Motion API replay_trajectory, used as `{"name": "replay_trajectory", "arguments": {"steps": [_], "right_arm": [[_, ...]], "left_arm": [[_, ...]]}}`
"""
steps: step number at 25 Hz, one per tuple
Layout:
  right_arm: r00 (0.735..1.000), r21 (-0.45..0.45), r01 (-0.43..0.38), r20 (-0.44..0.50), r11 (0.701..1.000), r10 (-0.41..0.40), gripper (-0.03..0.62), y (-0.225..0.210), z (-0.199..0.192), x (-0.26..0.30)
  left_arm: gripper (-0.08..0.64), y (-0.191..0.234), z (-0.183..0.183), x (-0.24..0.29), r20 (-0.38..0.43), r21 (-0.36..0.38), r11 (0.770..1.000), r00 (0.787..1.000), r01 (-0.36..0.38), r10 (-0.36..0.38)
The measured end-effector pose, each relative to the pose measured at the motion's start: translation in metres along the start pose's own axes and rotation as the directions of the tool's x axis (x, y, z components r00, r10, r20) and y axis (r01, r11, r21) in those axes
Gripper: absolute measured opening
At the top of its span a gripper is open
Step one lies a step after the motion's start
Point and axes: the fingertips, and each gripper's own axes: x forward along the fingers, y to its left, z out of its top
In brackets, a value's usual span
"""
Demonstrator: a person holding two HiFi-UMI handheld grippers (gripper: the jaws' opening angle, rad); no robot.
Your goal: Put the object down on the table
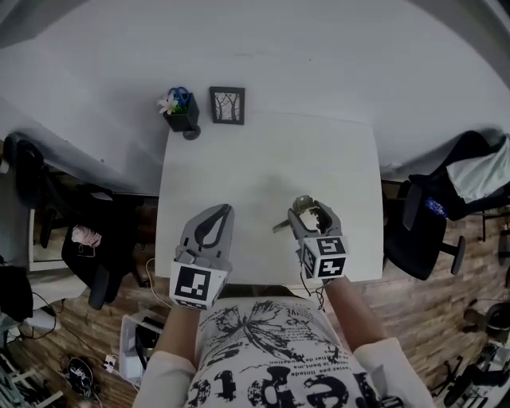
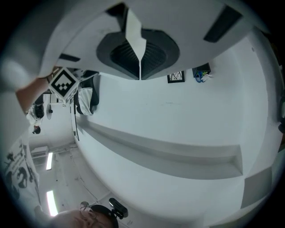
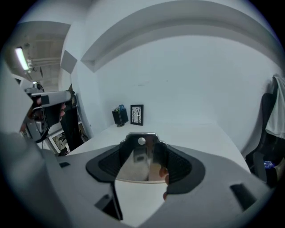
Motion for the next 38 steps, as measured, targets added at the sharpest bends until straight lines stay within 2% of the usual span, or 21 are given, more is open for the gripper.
{"name": "replay_trajectory", "arguments": {"steps": [6, 14, 25, 29, 32, 35, 38], "right_arm": [[0.989, 0.054, 0.045, -0.141, 0.998, -0.037, 0.279, -0.013, -0.034, 0.056], [0.954, 0.024, 0.085, -0.289, 0.996, -0.075, 0.279, -0.024, -0.078, 0.094], [0.92, -0.028, 0.083, -0.383, 0.996, -0.087, 0.281, -0.027, -0.096, 0.114], [0.89, -0.054, 0.057, -0.45, 0.997, -0.076, 0.287, -0.023, -0.1, 0.116], [0.877, -0.042, 0.05, -0.476, 0.998, -0.064, 0.298, -0.023, -0.102, 0.115], [0.881, -0.027, 0.032, -0.472, 0.999, -0.041, 0.33, -0.021, -0.102, 0.111], [0.909, 0.006, 0.044, -0.416, 0.999, -0.037, 0.336, -0.02, -0.089, 0.1]], "left_arm": [[0.012, 0.026, -0.026, 0.021, -0.036, -0.033, 0.999, 0.999, 0.024, -0.025], [0.012, 0.047, -0.058, 0.03, -0.102, -0.072, 0.997, 0.995, 0.016, -0.023], [0.012, 0.046, -0.076, 0.038, -0.134, -0.077, 0.997, 0.99, 0.027, -0.037], [0.012, 0.043, -0.077, 0.038, -0.14, -0.081, 0.996, 0.989, 0.026, -0.037], [0.012, 0.037, -0.078, 0.037, -0.145, -0.084, 0.996, 0.989, 0.03, -0.042], [0.012, 0.034, -0.077, 0.035, -0.145, -0.084, 0.996, 0.988, 0.031, -0.043], [0.012, 0.031, -0.074, 0.033, -0.141, -0.076, 0.997, 0.989, 0.027, -0.038]]}}
